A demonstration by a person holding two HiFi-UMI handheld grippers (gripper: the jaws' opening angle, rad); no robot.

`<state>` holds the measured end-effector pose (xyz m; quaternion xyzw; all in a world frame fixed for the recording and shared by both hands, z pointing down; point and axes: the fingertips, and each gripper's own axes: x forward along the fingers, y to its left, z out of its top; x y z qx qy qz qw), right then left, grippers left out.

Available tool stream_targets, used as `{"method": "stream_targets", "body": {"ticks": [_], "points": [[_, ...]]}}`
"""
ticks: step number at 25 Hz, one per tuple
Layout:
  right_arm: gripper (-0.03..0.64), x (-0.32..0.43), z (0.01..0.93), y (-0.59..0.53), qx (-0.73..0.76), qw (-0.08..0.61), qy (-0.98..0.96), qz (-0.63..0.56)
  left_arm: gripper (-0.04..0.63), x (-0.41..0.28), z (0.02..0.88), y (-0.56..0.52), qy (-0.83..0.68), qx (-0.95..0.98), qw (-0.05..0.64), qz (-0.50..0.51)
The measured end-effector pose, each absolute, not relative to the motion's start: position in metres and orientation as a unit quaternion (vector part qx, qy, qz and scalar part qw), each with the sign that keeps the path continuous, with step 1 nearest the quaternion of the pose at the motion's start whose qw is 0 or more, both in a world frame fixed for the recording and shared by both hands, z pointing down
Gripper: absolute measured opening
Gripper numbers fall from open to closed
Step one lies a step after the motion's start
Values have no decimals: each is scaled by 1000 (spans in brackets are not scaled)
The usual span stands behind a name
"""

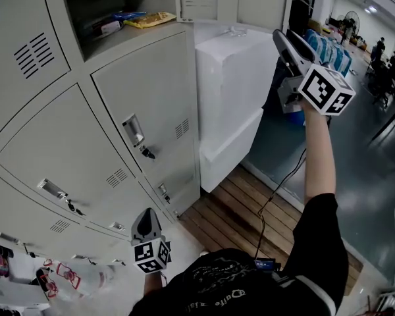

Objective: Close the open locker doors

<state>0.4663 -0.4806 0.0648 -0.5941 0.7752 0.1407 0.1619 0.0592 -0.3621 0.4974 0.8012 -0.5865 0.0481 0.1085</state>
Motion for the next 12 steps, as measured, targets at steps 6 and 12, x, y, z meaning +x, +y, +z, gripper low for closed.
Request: {"method": "stream_targets", "body": {"ticks": [6,12], "points": [[124,463,64,-473,-578,170,786,137,8,46,503,-360,-599,792,110,52],[109,447,64,-454,-564,169,797,136,8,39,498,-356,-598,794,99,49]]}}
